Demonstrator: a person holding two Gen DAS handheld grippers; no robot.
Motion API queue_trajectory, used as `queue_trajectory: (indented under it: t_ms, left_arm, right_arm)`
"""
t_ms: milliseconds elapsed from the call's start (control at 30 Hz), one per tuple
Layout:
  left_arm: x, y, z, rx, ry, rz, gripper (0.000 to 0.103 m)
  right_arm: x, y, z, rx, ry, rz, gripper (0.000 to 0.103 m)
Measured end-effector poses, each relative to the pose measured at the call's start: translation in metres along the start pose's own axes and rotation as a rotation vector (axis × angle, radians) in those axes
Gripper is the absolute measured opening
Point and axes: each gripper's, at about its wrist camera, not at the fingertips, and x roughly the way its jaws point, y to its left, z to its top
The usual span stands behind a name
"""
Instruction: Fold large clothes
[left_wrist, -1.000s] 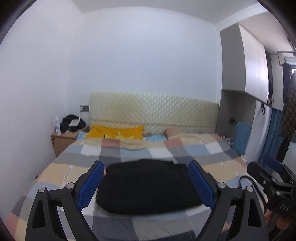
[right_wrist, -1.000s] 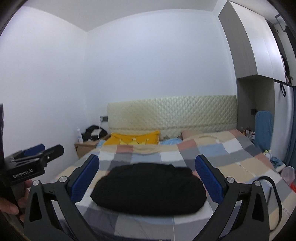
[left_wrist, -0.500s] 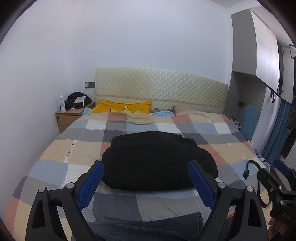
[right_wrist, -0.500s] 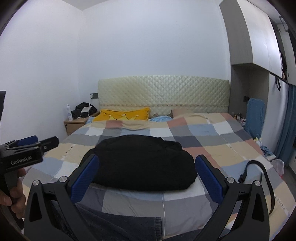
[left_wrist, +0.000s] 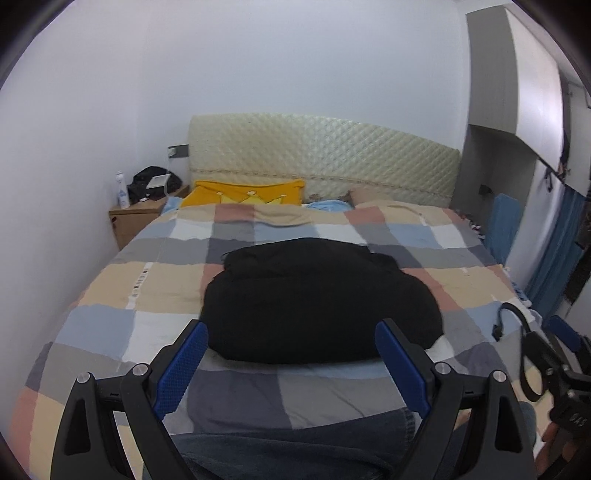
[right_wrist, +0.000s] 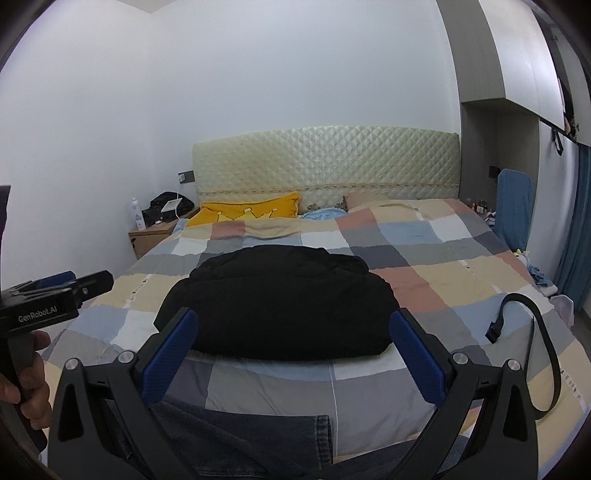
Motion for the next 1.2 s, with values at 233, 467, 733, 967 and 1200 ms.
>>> queue_trajectory:
  t_ms: [233,467,733,967,1200]
  left_arm:
    - [0.006,0.007,-0.002,-0.016,0.013,0.001,0.092]
    - [0.008,0.007,-0.002,-0.021,0.015,-0.001,0.092]
    - [0.013,0.009,-0.004,-0.033,0.020,0.012,0.092]
    - [0.013,0.009,-0.003,-0.038,0.012,0.020,0.092]
    - [0.014,0.009,-0.005,-0.040,0.020,0.013,0.092]
  right_arm:
    - [0.004,0.001,-0.003,0.001,0.015,0.012,0.103]
    - [0.007,0.001,-0.002,0.002,0.014,0.000,0.103]
    - [0.012,0.002,-0.005,0.014,0.024,0.002,0.103]
    - [0.012,0.005,-0.006,0.005,0.028,0.006,0.103]
    - [0.013,0.008,-0.008,-0.007,0.025,-0.019,0.103]
